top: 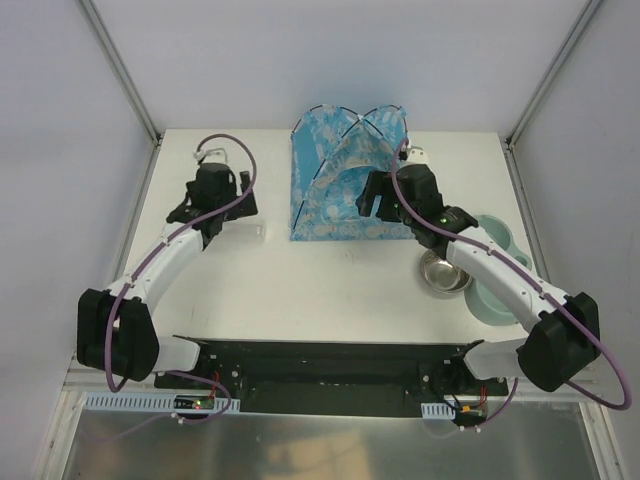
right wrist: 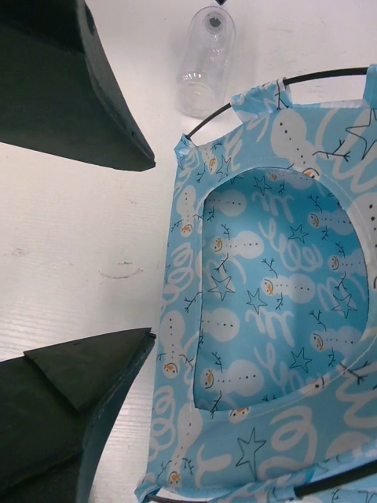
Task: Set up the pet tent
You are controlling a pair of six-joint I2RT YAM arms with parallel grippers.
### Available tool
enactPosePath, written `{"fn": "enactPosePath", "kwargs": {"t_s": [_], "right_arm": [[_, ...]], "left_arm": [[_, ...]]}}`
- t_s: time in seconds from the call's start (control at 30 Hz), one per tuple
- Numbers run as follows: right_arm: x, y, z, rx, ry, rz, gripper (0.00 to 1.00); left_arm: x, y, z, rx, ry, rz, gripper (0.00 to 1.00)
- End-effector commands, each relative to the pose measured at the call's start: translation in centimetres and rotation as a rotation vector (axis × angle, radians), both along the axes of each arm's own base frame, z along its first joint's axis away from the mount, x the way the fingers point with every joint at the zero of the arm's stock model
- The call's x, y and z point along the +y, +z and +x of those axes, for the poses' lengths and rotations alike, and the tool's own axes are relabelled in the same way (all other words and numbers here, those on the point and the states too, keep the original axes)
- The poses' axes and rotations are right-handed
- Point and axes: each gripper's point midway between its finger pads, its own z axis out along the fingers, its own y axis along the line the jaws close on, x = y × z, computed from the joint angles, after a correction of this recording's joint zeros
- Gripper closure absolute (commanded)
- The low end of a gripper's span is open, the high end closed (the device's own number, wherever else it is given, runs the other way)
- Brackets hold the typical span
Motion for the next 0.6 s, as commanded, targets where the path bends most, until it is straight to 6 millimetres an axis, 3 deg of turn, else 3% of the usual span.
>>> {"fn": "enactPosePath", "kwargs": {"t_s": [0.0,0.13,0.23,0.33,0.57], "right_arm": [[-1.6,0.9,-0.6,0.003,-0.08,0.035,0.12],[-1.9,0.5,-0.9,0.026,-0.098,0.039,0.12],[-1.7,0.5,-1.0,0.036,-0.093,0.054,0.13],[-1.5,0.4,-1.0,0.046,-0.095,0.061,0.13],[-0.9,0.3,-1.0,0.076,-0.09,0.079,0.14]], "left_arm": [[5.6,-2.0,-3.5,0.183,0.365,-0.098,0.01],[7.4,-2.6,-3.8,0.207,0.415,-0.098,0.01],[10.0,-3.0,-3.7,0.23,0.483,-0.085,0.01],[12.4,-3.7,-3.6,0.26,0.569,-0.187,0.01],[15.4,-5.6,-2.6,0.31,0.765,-0.416,0.01]]}}
